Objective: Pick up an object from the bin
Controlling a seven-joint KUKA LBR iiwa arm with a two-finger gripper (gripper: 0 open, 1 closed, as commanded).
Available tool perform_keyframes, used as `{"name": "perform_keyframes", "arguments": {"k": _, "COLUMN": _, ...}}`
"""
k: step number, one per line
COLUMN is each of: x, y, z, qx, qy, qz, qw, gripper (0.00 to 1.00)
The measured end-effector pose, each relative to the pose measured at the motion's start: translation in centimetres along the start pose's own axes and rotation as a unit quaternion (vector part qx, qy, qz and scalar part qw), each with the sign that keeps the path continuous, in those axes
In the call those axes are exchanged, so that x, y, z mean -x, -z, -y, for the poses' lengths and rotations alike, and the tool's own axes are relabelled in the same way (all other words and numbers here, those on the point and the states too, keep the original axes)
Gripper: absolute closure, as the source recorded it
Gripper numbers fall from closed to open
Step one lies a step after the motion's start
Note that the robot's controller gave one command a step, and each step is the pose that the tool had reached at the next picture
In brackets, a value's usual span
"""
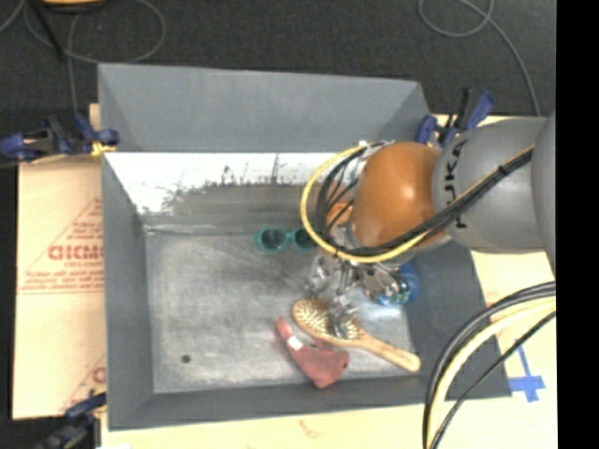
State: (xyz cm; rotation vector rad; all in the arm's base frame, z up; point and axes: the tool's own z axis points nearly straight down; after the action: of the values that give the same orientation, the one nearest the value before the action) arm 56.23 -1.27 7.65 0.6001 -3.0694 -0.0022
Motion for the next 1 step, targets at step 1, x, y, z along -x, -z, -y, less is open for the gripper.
{"name": "perform_keyframes", "arguments": {"k": 1, "x": 0.0, "y": 0.0, "z": 0.0, "qx": 0.0, "qy": 0.0, "qz": 0.0, "qw": 1.0, "gripper": 1.0}}
